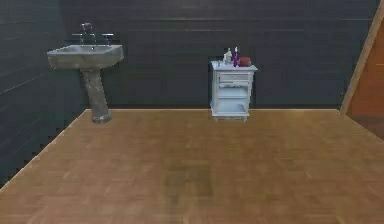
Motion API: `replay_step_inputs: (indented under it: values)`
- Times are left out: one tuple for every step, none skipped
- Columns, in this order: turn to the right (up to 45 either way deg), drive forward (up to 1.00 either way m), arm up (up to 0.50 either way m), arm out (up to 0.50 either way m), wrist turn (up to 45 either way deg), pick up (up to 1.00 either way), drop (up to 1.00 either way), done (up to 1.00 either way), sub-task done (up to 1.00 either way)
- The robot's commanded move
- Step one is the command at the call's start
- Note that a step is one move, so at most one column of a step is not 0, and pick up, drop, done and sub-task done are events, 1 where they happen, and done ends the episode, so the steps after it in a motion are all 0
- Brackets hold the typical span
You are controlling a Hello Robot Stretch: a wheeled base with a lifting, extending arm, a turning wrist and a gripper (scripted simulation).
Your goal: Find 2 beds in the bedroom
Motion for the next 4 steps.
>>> replay_step_inputs:
  values:
    - [42.0, 0.0, 0.0, 0.0, 0.0, 0.0, 0.0, 0.0, 0.0]
    - [0.0, 1.0, 0.0, 0.0, 0.0, 0.0, 0.0, 0.0, 0.0]
    - [0.0, 1.0, 0.0, 0.0, 0.0, 0.0, 0.0, 0.0, 0.0]
    - [0.0, 0.85, 0.0, 0.0, 0.0, 0.0, 0.0, 0.0, 0.0]
